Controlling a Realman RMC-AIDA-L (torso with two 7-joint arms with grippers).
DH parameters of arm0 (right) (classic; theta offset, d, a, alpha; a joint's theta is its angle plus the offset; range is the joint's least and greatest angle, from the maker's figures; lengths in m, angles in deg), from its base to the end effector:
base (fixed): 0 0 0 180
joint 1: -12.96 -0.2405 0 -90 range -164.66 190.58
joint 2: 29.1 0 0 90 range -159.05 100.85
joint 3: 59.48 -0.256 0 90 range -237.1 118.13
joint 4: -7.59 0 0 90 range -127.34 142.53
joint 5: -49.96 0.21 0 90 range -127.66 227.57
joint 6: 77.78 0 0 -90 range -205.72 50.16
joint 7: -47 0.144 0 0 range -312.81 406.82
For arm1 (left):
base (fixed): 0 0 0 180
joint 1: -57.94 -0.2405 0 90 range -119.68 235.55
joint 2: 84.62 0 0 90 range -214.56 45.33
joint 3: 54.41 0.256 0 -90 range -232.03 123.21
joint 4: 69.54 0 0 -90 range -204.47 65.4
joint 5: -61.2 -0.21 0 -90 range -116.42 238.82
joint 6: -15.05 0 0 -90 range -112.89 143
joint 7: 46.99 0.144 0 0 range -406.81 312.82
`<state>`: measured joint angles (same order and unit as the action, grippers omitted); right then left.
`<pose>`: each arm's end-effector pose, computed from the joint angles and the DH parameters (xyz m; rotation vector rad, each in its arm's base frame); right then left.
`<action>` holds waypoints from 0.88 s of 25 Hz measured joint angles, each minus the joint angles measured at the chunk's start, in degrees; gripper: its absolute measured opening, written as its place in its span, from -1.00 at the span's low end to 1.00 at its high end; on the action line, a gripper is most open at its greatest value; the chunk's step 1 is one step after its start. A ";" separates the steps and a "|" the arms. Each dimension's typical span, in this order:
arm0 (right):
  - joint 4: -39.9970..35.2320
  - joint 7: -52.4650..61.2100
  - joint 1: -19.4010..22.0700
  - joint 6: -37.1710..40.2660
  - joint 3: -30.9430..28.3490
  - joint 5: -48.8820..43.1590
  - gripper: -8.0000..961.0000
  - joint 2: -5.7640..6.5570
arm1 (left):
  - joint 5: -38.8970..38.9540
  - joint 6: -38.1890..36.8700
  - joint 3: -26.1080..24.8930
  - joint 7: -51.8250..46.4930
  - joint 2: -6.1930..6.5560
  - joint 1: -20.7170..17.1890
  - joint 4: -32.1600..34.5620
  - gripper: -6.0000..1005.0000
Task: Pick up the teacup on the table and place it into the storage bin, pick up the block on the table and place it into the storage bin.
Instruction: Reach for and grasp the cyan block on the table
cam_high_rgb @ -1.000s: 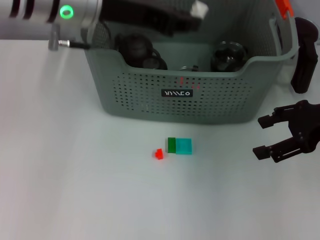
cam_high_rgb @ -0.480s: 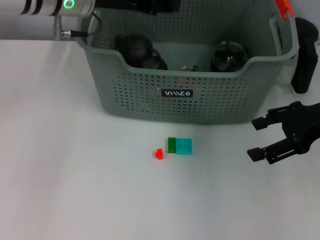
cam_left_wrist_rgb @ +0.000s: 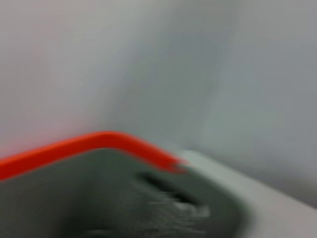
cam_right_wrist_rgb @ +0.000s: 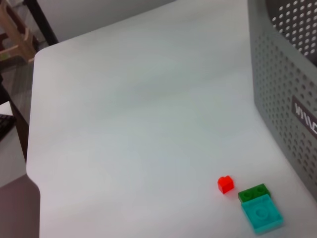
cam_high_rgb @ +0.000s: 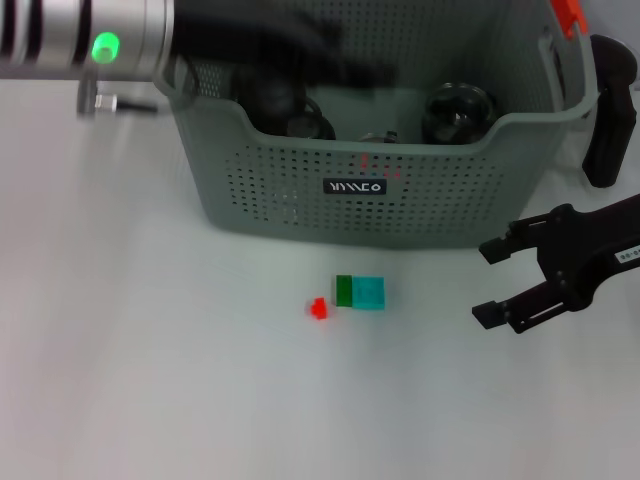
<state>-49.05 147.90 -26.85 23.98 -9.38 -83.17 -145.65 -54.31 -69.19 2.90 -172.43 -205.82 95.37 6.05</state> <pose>0.2036 0.3534 0.0312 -3.0667 0.5252 0.0532 -0.1067 0.3838 0.0482 -2.7107 -0.6501 -0.5660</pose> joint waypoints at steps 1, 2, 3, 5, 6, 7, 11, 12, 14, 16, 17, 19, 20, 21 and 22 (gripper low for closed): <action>0.06 0.00 -0.13 -0.16 0.30 -0.02 0.97 -0.03 | 2.62 -3.37 -0.28 2.69 -0.34 -1.35 0.74 0.67; 0.09 0.03 -0.26 -0.50 0.70 -0.04 0.97 -0.08 | 4.96 -6.21 -0.45 5.11 -0.62 -2.62 1.15 0.77; 0.08 0.07 -0.36 -0.76 1.04 -0.03 0.97 -0.10 | 8.39 -11.17 -0.55 10.21 -1.08 -5.10 1.11 0.87; 0.10 0.18 -0.59 -1.35 2.10 -0.05 0.97 -0.16 | 9.49 -13.64 -0.54 13.04 -1.37 -6.35 0.77 0.87; 0.10 0.21 -0.72 -1.55 2.61 -0.11 0.97 -0.16 | 9.90 -15.44 -0.63 15.48 -1.70 -7.40 0.31 0.87; 0.13 0.22 -0.89 -1.74 3.05 -0.39 0.97 -0.19 | 10.22 -17.44 -0.77 18.35 -2.08 -8.53 -0.31 0.87; 0.29 0.30 -2.21 -2.65 3.90 -2.89 0.97 -0.82 | 10.24 -23.51 -1.13 26.44 -2.96 -11.94 -3.44 0.87; 0.49 0.33 -2.79 -3.00 3.91 -3.93 0.97 -1.13 | 10.24 -24.75 -1.18 27.80 -3.02 -12.48 -4.43 0.87; 0.89 0.51 -4.03 -3.86 4.05 -5.85 0.97 -1.94 | 10.14 -26.84 -1.40 29.76 -3.05 -13.16 -6.43 0.87; 1.16 1.04 -5.33 -5.23 4.93 -7.91 0.97 -2.90 | 9.73 -28.21 -1.64 31.41 -3.06 -13.85 -8.11 0.87; 1.43 1.48 -5.90 -6.30 6.07 -8.71 0.97 -3.26 | 9.57 -28.36 -1.68 31.93 -3.08 -14.17 -8.68 0.87; 2.33 2.71 -7.01 -8.56 9.06 -9.51 0.97 -3.66 | 9.25 -28.45 -2.15 32.91 -3.14 -14.96 -9.90 0.87; 3.02 3.51 -7.56 -9.81 10.87 -9.56 0.97 -3.69 | 9.23 -28.45 -2.37 32.96 -3.15 -15.03 -10.01 0.87; 3.80 4.56 -8.27 -11.43 13.04 -9.55 0.97 -3.69 | 9.18 -28.46 -2.88 33.06 -3.15 -15.20 -10.27 0.87; 4.39 5.30 -8.79 -12.31 14.57 -9.51 0.97 -3.70 | 9.15 -28.48 -3.36 33.08 -3.15 -15.31 -10.43 0.87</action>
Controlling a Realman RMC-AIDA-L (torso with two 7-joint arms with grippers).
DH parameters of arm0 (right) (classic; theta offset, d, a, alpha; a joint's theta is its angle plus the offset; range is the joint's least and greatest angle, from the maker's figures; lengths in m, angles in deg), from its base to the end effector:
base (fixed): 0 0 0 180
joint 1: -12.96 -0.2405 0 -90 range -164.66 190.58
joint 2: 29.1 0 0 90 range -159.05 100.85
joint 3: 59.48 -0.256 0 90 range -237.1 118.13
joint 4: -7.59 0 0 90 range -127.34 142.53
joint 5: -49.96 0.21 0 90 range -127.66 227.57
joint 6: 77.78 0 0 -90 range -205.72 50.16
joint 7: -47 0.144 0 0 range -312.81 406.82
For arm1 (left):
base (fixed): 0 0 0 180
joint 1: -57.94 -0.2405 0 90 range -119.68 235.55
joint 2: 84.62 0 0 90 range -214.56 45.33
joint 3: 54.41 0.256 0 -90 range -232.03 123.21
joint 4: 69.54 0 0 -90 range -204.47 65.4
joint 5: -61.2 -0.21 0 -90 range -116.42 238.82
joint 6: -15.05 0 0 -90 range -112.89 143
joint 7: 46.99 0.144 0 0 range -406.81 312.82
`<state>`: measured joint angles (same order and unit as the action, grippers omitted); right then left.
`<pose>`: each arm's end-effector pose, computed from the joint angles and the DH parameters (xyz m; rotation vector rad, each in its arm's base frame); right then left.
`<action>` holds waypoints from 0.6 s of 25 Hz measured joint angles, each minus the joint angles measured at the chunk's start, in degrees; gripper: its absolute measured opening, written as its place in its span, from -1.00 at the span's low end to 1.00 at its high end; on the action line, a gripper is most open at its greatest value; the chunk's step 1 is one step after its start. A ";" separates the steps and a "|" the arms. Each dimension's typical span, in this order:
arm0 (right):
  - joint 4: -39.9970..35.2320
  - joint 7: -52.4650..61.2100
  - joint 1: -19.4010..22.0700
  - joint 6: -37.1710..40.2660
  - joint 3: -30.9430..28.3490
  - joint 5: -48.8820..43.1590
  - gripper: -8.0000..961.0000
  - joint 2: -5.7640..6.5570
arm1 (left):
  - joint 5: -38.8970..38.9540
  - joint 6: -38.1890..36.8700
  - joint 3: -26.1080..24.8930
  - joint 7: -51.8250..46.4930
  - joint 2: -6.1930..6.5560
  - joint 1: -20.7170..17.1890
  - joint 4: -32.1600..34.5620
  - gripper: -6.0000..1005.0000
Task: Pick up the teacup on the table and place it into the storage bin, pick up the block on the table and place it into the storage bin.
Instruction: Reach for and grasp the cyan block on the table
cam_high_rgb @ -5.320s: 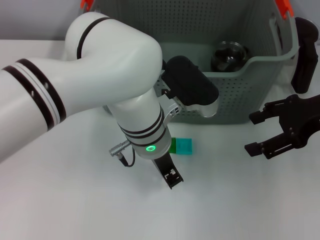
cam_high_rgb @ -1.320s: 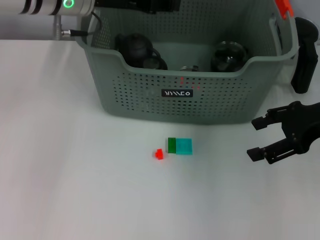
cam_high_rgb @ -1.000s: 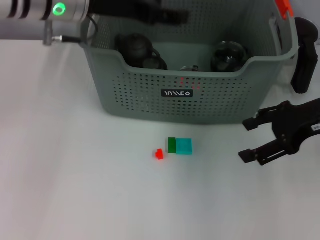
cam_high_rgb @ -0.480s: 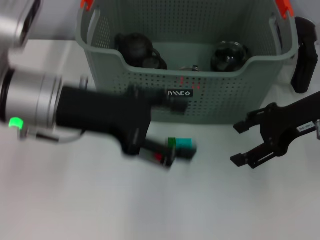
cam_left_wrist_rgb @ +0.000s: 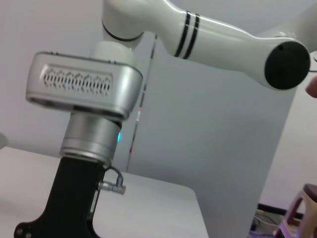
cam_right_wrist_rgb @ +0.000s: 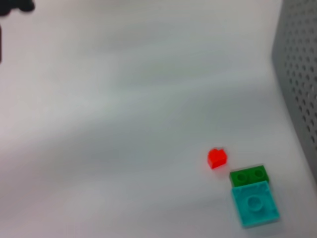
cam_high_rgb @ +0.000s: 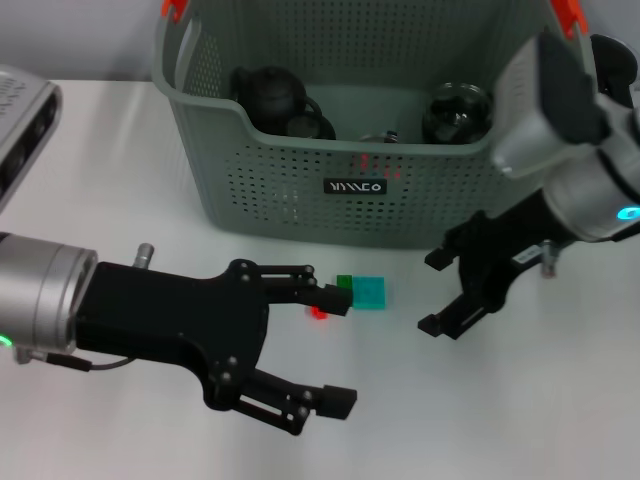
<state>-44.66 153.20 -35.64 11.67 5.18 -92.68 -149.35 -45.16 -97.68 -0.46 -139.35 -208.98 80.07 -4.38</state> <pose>0.1655 0.3770 -0.0316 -3.0659 0.3168 -0.3736 -0.1896 0.2666 0.0156 2.9093 0.3149 0.8001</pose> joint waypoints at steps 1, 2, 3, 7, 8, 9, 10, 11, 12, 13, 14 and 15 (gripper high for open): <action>0.53 0.70 -0.56 -1.18 1.51 0.02 0.97 -0.01 | -0.06 -0.06 -0.47 0.02 0.00 -0.11 -0.17 0.87; 1.02 1.30 -1.10 -2.28 3.06 0.07 0.97 -0.02 | -0.11 -0.13 -0.70 0.03 -0.01 -0.15 -0.26 0.87; 1.50 1.88 -1.63 -3.34 4.65 0.06 0.97 -0.05 | -0.29 -0.28 -0.92 0.05 -0.01 -0.24 -0.37 0.87; 4.24 4.43 -3.66 -8.51 11.26 0.06 0.97 -0.10 | -1.89 -0.63 -0.93 0.11 -0.01 -0.34 -0.44 0.87; 5.04 5.20 -4.24 -9.95 13.07 0.10 0.97 -0.18 | -2.14 -0.64 -0.81 0.11 -0.02 -0.34 -0.46 0.87; 5.66 5.69 -4.66 -10.91 14.39 0.13 0.97 -0.26 | -2.14 -0.64 -0.81 0.11 -0.02 -0.34 -0.46 0.87; 6.20 6.13 -5.06 -11.89 15.49 0.18 0.97 -0.33 | -2.29 -0.66 -0.68 0.09 -0.07 -0.36 -0.47 0.87; 7.00 6.58 -5.59 -12.87 16.61 0.20 0.97 -0.43 | -2.29 -0.66 -0.67 0.07 -0.08 -0.36 -0.47 0.86; 7.57 6.83 -5.92 -13.64 17.32 0.23 0.97 -0.50 | -2.26 -0.67 -0.66 0.06 -0.08 -0.36 -0.47 0.86; 8.11 7.06 -6.29 -14.38 18.02 0.27 0.97 -0.55 | -2.19 -0.67 -0.68 0.04 -0.08 -0.37 -0.52 0.86; 8.61 7.36 -6.56 -15.09 18.55 0.31 0.97 -0.58 | -2.11 -0.68 -0.74 0.04 -0.09 -0.37 -0.58 0.86; 9.19 7.65 -6.84 -15.76 19.13 0.40 0.97 -0.64 | -2.07 -0.69 -0.80 0.03 -0.09 -0.38 -0.62 0.86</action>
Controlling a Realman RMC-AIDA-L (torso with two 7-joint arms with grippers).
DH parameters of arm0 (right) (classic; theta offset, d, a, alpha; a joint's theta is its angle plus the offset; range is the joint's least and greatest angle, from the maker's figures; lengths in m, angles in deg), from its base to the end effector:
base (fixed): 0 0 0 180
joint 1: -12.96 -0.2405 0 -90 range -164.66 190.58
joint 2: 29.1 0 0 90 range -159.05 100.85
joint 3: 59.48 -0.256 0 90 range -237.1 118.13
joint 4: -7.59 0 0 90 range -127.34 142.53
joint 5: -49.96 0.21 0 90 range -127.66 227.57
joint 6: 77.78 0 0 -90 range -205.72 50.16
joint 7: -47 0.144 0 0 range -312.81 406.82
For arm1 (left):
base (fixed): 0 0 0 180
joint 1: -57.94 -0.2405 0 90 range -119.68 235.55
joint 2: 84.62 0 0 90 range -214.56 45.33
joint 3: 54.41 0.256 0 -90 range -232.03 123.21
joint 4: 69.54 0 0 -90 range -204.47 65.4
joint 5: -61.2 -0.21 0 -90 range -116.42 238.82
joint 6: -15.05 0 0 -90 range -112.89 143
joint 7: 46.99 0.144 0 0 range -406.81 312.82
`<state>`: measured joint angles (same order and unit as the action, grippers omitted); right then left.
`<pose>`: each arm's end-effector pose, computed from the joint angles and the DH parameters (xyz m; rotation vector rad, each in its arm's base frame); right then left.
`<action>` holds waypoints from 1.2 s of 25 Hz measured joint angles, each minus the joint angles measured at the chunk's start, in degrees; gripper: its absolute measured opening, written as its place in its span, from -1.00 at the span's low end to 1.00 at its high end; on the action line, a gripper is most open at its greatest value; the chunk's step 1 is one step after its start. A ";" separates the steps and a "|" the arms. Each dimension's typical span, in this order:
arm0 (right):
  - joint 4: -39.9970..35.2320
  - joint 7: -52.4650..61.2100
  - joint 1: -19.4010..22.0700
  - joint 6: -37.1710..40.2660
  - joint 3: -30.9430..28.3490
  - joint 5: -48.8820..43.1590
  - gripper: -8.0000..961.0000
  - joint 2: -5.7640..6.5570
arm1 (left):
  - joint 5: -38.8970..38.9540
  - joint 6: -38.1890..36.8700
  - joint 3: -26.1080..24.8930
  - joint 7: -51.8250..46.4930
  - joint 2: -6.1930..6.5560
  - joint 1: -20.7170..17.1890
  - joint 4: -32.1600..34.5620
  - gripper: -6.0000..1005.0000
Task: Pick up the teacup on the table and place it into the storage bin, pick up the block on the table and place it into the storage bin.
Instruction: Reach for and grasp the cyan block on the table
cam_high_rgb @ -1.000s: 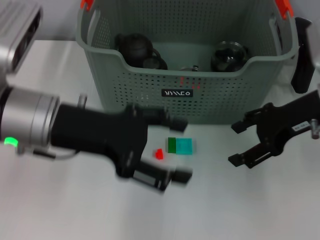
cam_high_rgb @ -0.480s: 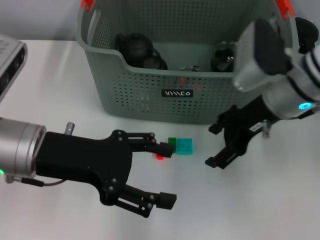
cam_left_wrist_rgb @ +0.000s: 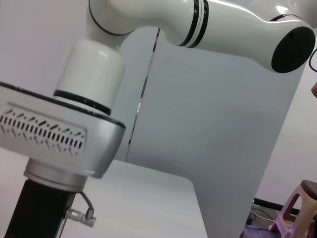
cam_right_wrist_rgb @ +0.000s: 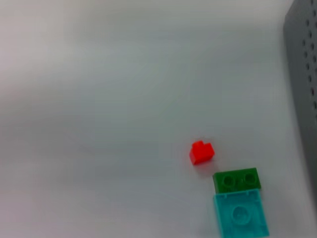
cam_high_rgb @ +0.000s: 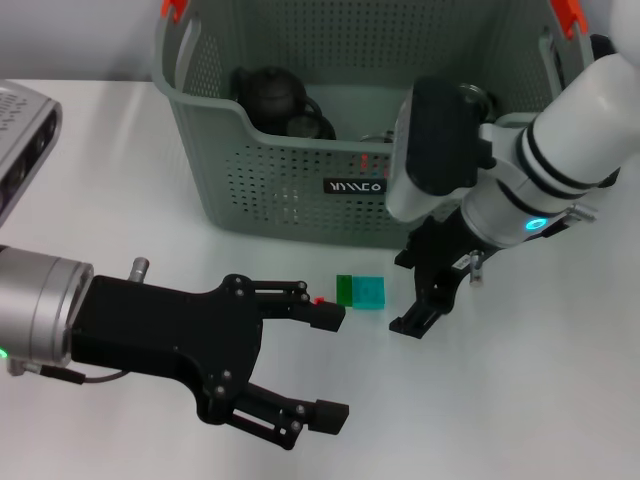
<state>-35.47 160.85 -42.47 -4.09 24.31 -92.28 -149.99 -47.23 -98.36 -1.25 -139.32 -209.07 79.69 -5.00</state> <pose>0.1463 0.3881 -0.0869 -2.9711 0.1288 -0.6415 -0.1969 0.2629 0.0138 2.9033 0.3561 0.7660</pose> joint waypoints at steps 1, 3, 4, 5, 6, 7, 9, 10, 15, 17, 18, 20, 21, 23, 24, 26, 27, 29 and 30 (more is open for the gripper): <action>0.59 0.19 -0.25 -0.64 0.56 0.35 0.97 -0.01 | 0.01 0.00 -0.01 0.00 0.00 0.00 -0.01 0.86; 1.61 0.44 -0.56 -1.96 1.87 1.47 0.97 -0.05 | 0.02 -0.02 0.02 0.00 0.00 -0.02 -0.03 0.86; 1.96 0.49 -0.62 -2.53 2.49 2.11 0.97 -0.05 | 0.03 -0.03 0.10 0.01 0.00 -0.03 -0.03 0.86; 2.33 0.55 -0.68 -3.15 3.20 2.77 0.97 -0.06 | 0.03 -0.03 0.13 0.02 0.00 -0.03 -0.03 0.86; 2.60 0.61 -0.72 -3.83 3.78 3.40 0.97 -0.05 | 0.04 -0.04 0.13 0.02 0.00 -0.03 -0.03 0.86; 2.85 0.67 -0.72 -4.33 4.17 3.91 0.97 -0.05 | 0.05 -0.04 0.14 0.02 0.00 -0.01 -0.03 0.86; 3.45 0.77 -0.73 -5.48 5.03 4.95 0.97 -0.05 | 0.06 -0.03 0.15 0.03 0.00 0.02 -0.03 0.86; 3.76 0.88 -0.73 -6.14 5.49 5.39 0.97 -0.05 | 0.07 -0.03 0.16 0.04 0.00 0.03 -0.03 0.86; 4.69 1.19 -0.49 -9.12 6.99 6.87 0.97 -0.04 | 0.06 0.00 0.10 0.05 -0.01 0.04 -0.07 0.86; 4.90 1.13 -0.37 -10.20 7.26 7.82 0.97 -0.05 | 0.05 0.02 0.12 0.07 0.00 0.01 -0.29 0.86; 5.06 1.03 -0.33 -10.70 7.33 8.24 0.97 -0.04 | 0.03 0.04 0.14 0.07 -0.01 0.01 -0.42 0.86; 5.37 0.86 -0.27 -11.48 7.47 8.81 0.97 -0.05 | -0.01 0.08 0.16 0.07 -0.04 0.00 -0.52 0.86; 5.58 0.81 -0.26 -11.83 7.51 8.91 0.97 -0.05 | -0.02 0.07 0.17 0.07 -0.07 -0.01 -0.55 0.86; 6.36 0.76 -0.29 -12.64 7.57 9.11 0.96 -0.06 | -0.08 0.06 0.11 0.06 -0.08 -0.02 -0.59 0.86; 6.83 0.74 -0.33 -13.10 7.65 9.34 0.96 -0.08 | -0.10 0.04 0.05 0.05 -0.08 -0.03 -0.60 0.86; 7.43 0.69 -0.34 -14.01 8.13 10.14 0.96 -0.12 | -0.16 0.04 -0.02 0.05 -0.09 -0.04 -0.62 0.86; 7.56 0.67 -0.28 -14.42 8.45 10.57 0.96 -0.12 | -0.20 0.04 -0.01 0.05 -0.09 -0.04 -0.63 0.86; 7.62 0.62 -0.15 -15.06 9.16 11.46 0.96 -0.14 | -0.28 0.04 0.10 0.05 -0.09 -0.05 -0.64 0.86; 7.66 0.61 -0.11 -15.41 9.42 11.83 0.96 -0.13 | -0.30 0.04 0.13 0.06 -0.09 -0.04 -0.64 0.86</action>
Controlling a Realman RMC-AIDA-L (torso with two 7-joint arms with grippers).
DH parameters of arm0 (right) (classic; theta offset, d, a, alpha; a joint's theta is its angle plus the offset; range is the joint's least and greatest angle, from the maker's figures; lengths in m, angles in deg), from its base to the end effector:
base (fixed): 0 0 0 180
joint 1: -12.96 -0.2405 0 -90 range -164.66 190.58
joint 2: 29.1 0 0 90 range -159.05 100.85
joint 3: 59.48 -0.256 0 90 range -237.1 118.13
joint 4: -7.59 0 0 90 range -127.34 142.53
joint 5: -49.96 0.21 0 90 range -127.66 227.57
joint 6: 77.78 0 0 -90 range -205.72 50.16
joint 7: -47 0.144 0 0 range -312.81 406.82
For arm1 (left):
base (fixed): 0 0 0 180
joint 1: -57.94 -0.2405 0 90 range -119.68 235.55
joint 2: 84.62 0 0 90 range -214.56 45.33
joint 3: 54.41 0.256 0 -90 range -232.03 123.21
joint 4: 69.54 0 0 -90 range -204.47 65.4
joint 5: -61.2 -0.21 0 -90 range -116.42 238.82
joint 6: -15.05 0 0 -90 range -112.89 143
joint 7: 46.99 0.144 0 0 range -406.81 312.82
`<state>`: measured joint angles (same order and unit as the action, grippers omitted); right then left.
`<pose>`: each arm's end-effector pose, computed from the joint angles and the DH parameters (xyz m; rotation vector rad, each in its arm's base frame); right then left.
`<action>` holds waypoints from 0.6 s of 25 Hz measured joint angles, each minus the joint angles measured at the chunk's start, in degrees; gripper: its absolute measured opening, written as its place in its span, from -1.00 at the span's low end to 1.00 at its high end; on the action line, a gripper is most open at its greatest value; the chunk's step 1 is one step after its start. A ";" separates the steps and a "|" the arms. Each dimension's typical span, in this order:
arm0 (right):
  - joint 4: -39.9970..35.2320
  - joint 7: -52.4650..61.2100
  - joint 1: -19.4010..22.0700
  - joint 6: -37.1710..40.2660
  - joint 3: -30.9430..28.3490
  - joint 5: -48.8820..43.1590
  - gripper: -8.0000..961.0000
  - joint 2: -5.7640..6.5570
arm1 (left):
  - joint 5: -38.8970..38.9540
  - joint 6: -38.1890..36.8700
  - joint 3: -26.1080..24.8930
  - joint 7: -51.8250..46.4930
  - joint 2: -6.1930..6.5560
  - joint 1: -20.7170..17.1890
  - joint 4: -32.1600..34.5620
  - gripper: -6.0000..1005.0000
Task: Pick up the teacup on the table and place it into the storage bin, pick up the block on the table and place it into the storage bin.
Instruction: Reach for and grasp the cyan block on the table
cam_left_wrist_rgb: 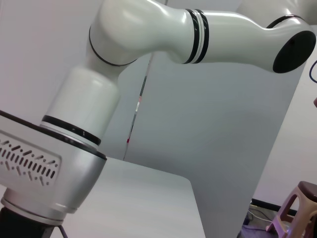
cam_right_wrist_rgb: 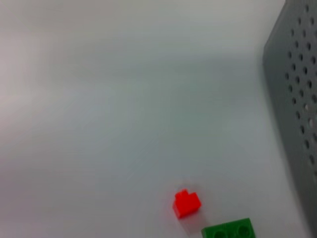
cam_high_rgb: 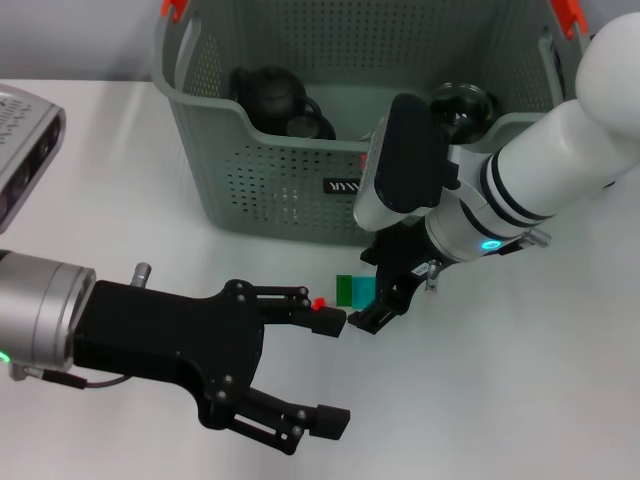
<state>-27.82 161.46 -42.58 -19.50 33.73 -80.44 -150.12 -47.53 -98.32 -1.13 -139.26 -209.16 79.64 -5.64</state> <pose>0.1518 0.3900 -0.1198 -2.9197 0.1786 -0.4774 -0.1982 0.2618 0.0114 2.8941 0.3700 0.7634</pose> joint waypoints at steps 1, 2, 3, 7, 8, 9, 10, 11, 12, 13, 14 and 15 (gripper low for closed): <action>0.18 0.00 0.01 -0.33 0.24 0.31 0.96 0.00 | -0.02 0.02 0.02 0.00 0.00 0.00 0.00 0.86; 0.38 -0.01 0.00 -0.64 0.42 0.56 0.96 0.00 | -0.04 0.06 0.05 0.00 0.00 0.00 0.00 0.86; 0.71 -0.02 -0.03 -0.96 0.54 0.71 0.96 0.00 | -0.05 0.10 0.04 0.01 0.00 0.00 0.00 0.86; 1.28 0.15 -0.20 -1.52 0.63 0.84 0.95 0.00 | -0.07 0.22 -0.16 0.02 0.00 0.00 0.00 0.86; 1.28 0.30 -0.21 -1.55 0.64 0.85 0.89 0.00 | -0.08 0.23 -0.18 0.02 0.00 0.00 0.00 0.86; 1.29 0.35 -0.22 -1.56 0.65 0.85 0.83 -0.01 | -0.08 0.23 -0.19 0.03 0.00 0.00 0.00 0.86; 1.29 0.39 -0.22 -1.57 0.65 0.85 0.77 -0.01 | -0.08 0.24 -0.20 0.03 0.00 0.00 0.00 0.86; 1.29 0.39 -0.23 -1.57 0.65 0.85 0.71 -0.01 | -0.08 0.25 -0.20 0.04 0.00 0.00 0.00 0.85; 1.31 0.39 -0.23 -1.58 0.66 0.85 0.65 -0.01 | -0.08 0.25 -0.20 0.04 0.00 0.00 0.00 0.85; 1.31 0.40 -0.24 -1.59 0.66 0.85 0.60 0.00 | -0.08 0.28 -0.20 0.04 0.00 0.00 0.00 0.85; 1.31 0.40 -0.25 -1.63 0.65 0.85 0.55 0.00 | -0.08 0.30 -0.20 0.03 0.00 0.00 0.00 0.85; 1.31 0.41 -0.25 -1.70 0.66 0.85 0.51 0.00 | -0.08 0.32 -0.23 0.02 0.00 0.00 -0.03 0.85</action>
<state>-26.51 161.87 -42.83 -21.20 34.39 -79.59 -150.13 -47.61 -98.00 -1.36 -139.24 -209.16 79.64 -5.67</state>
